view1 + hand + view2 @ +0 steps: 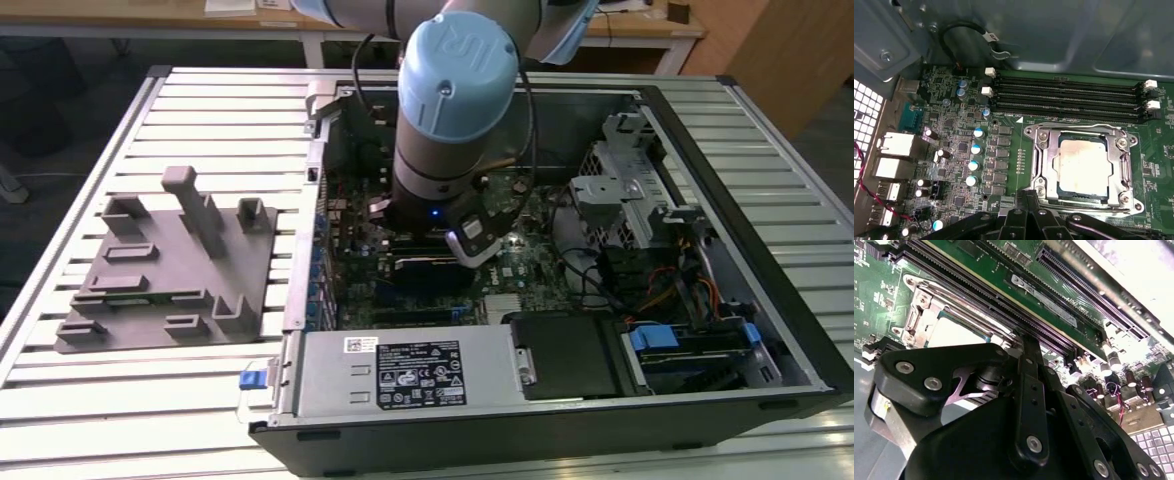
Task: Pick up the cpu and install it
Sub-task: 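Install the second cpu locking lever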
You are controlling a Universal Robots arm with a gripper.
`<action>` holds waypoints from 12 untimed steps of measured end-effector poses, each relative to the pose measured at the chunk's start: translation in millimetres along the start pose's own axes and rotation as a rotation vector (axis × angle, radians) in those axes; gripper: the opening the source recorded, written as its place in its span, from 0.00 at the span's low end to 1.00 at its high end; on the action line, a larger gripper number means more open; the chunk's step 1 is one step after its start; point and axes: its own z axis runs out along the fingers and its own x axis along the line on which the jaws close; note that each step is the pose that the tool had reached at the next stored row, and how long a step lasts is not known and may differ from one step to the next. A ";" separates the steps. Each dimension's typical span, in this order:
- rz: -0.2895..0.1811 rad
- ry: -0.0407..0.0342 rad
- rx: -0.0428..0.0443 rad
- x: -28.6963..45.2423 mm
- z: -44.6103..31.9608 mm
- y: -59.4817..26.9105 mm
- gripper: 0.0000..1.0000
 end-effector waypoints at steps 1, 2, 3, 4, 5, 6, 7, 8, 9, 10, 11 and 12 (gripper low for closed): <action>0.000 0.0000 -0.0004 0.1 0.2 -0.1 0.11; 0.000 -0.0001 -0.0006 0.1 0.6 -0.1 0.11; 0.000 0.0000 -0.0005 0.2 1.0 -0.3 0.11; 0.000 0.0001 -0.0004 0.2 1.5 -0.4 0.11; 0.000 0.0001 -0.0002 0.2 1.6 -0.5 0.11; 0.000 0.0001 -0.0001 0.2 1.6 -0.5 0.11; 0.000 0.0001 -0.0001 0.2 1.6 -0.5 0.11; 0.000 0.0000 -0.0002 0.2 1.5 -0.4 0.11; 0.000 -0.0003 -0.0006 0.2 1.0 -0.2 0.11; 0.000 -0.0004 -0.0007 0.2 -1.4 0.6 0.11; 0.000 -0.0003 -0.0007 0.3 -3.0 1.2 0.11; 0.000 -0.0002 -0.0006 0.3 -4.7 1.7 0.11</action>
